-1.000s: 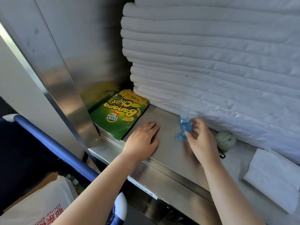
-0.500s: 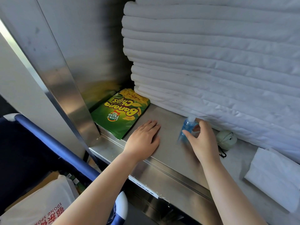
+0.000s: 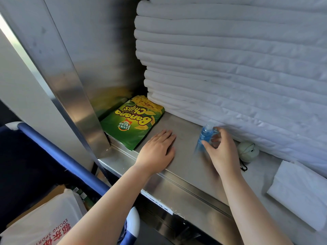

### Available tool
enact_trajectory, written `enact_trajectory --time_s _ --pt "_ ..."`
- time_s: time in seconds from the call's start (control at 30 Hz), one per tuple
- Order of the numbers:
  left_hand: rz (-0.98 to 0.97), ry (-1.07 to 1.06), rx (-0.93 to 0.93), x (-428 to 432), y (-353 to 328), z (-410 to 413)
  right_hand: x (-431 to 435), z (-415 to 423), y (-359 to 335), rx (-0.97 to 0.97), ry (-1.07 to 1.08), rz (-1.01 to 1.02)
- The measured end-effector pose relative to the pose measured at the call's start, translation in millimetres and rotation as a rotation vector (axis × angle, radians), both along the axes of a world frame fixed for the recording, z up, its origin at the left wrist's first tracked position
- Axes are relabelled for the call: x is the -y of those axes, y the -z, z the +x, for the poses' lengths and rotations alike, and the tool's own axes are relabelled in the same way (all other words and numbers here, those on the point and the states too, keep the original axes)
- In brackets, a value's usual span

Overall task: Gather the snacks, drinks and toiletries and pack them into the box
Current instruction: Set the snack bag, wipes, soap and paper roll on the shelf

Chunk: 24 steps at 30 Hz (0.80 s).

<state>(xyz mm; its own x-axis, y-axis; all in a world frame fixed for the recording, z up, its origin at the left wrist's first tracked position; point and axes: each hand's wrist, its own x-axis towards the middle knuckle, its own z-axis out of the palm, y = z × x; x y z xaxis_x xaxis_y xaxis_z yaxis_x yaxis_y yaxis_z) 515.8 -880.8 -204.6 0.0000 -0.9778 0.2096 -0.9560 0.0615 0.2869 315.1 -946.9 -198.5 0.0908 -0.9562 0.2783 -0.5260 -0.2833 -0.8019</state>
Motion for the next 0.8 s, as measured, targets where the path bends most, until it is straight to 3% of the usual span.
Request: enact_trajectory --time_s 0.53,0.8 --pt "-0.099 -0.089 -0.034 -12 1 1 12 25 -1 0.013 -0.053 -0.018" --pt "-0.112 -0.103 -0.075 -12 -1 0 47 70 -4 -0.11 -0.149 -0.035"
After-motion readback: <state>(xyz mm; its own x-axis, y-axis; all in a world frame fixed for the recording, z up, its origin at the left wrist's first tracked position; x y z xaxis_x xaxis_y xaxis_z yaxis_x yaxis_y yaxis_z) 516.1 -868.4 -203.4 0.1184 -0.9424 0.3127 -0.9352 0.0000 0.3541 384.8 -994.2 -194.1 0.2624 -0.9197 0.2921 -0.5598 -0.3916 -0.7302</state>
